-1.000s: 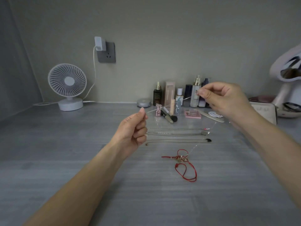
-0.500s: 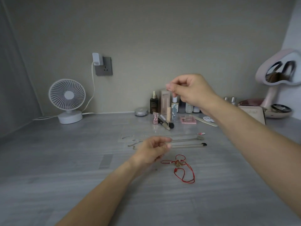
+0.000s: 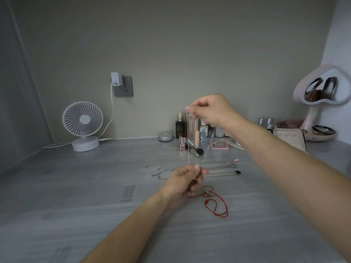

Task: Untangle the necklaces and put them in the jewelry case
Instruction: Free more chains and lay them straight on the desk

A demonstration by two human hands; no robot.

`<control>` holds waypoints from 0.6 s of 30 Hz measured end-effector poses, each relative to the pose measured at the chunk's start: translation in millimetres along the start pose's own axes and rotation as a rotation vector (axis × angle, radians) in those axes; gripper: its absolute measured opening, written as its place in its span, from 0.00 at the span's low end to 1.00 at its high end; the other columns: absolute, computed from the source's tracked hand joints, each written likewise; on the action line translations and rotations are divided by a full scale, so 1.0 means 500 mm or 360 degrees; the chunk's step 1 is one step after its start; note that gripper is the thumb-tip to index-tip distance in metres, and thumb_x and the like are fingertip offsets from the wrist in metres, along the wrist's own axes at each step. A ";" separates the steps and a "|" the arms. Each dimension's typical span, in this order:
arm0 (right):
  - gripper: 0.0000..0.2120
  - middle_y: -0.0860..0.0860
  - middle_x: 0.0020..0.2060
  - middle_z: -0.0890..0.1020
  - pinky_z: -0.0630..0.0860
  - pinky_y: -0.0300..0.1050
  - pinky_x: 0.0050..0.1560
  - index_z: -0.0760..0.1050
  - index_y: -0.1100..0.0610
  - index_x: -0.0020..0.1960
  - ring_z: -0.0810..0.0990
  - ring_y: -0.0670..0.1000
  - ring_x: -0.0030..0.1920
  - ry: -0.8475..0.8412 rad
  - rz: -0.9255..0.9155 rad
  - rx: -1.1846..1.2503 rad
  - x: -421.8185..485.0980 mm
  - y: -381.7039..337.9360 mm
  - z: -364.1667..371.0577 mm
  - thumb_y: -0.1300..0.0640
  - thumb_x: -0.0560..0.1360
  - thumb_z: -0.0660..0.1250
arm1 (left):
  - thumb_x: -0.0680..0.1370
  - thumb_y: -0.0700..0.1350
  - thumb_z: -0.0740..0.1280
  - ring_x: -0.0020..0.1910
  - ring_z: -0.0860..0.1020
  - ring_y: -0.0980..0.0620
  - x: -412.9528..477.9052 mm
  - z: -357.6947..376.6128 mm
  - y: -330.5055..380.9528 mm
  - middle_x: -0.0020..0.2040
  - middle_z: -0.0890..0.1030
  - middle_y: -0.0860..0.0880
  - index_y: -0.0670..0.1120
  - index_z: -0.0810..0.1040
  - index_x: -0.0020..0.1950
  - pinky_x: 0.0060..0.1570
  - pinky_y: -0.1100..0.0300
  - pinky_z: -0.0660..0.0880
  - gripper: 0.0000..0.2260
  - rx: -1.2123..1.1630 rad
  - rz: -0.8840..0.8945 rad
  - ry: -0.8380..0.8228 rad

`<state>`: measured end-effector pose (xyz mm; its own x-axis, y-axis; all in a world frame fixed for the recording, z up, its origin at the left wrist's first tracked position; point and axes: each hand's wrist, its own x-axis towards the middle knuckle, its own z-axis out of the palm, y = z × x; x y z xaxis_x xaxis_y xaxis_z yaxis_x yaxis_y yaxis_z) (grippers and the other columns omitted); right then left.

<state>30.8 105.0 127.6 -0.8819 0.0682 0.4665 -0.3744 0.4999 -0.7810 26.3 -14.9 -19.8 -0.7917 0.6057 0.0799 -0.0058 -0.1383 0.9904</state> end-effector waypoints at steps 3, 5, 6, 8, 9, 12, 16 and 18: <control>0.06 0.49 0.29 0.77 0.60 0.31 0.17 0.78 0.55 0.37 0.64 0.41 0.17 0.0098 0.0041 -0.0026 0.003 0.004 -0.030 0.56 0.72 0.70 | 0.80 0.45 0.58 0.23 0.65 0.58 0.005 -0.014 0.005 0.30 0.73 0.52 0.45 0.75 0.39 0.21 0.67 0.59 0.12 -0.0093 0.0020 0.0075; 0.06 0.48 0.29 0.77 0.60 0.32 0.18 0.78 0.53 0.37 0.63 0.41 0.20 0.0158 0.0054 -0.0062 0.003 0.006 -0.051 0.55 0.72 0.70 | 0.79 0.46 0.58 0.24 0.66 0.58 0.008 -0.022 0.006 0.31 0.73 0.52 0.46 0.75 0.38 0.21 0.67 0.61 0.12 -0.0090 0.0042 0.0107; 0.07 0.48 0.29 0.77 0.60 0.33 0.18 0.77 0.52 0.36 0.62 0.41 0.20 0.0187 0.0053 -0.0065 0.004 0.005 -0.060 0.55 0.72 0.70 | 0.79 0.47 0.59 0.24 0.66 0.58 0.009 -0.023 0.005 0.31 0.74 0.53 0.46 0.75 0.38 0.21 0.67 0.61 0.12 -0.0057 0.0044 0.0120; 0.07 0.48 0.29 0.77 0.58 0.32 0.18 0.77 0.52 0.36 0.60 0.41 0.18 0.0225 0.0045 -0.0033 0.006 0.003 -0.075 0.55 0.72 0.70 | 0.79 0.46 0.59 0.25 0.66 0.58 0.009 -0.024 0.003 0.32 0.74 0.53 0.47 0.76 0.39 0.22 0.67 0.62 0.11 0.0036 0.0037 0.0129; 0.07 0.48 0.29 0.76 0.57 0.32 0.18 0.77 0.52 0.36 0.60 0.41 0.18 0.0233 0.0042 -0.0018 0.006 0.001 -0.081 0.55 0.72 0.70 | 0.79 0.46 0.60 0.25 0.66 0.58 0.008 -0.023 0.002 0.32 0.74 0.53 0.47 0.77 0.40 0.22 0.67 0.62 0.10 0.0059 0.0039 0.0123; 0.07 0.48 0.28 0.76 0.57 0.31 0.18 0.77 0.52 0.36 0.60 0.42 0.16 0.0223 0.0039 -0.0033 0.003 0.002 -0.092 0.55 0.72 0.70 | 0.78 0.42 0.62 0.25 0.67 0.58 0.009 -0.025 -0.001 0.31 0.75 0.53 0.46 0.79 0.43 0.23 0.66 0.60 0.08 0.0054 0.0061 0.0102; 0.07 0.49 0.29 0.77 0.58 0.32 0.16 0.77 0.55 0.37 0.61 0.41 0.16 0.0216 0.0115 -0.0090 -0.008 0.031 -0.099 0.56 0.73 0.68 | 0.78 0.41 0.63 0.24 0.67 0.57 0.007 -0.031 0.002 0.29 0.73 0.52 0.45 0.80 0.44 0.23 0.66 0.60 0.07 0.0099 0.0023 0.0139; 0.08 0.51 0.29 0.78 0.58 0.32 0.16 0.76 0.56 0.37 0.62 0.41 0.15 0.0220 0.0197 -0.0121 -0.013 0.056 -0.103 0.57 0.75 0.66 | 0.77 0.42 0.63 0.24 0.67 0.57 0.005 -0.035 0.002 0.28 0.73 0.53 0.45 0.80 0.43 0.24 0.66 0.60 0.07 0.0198 -0.0042 0.0136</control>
<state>40.7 163.0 124.1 -0.8703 0.2484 0.4252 -0.2381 0.5437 -0.8048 13.9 -27.1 -20.3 -0.8413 0.5383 0.0490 0.0442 -0.0218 0.9988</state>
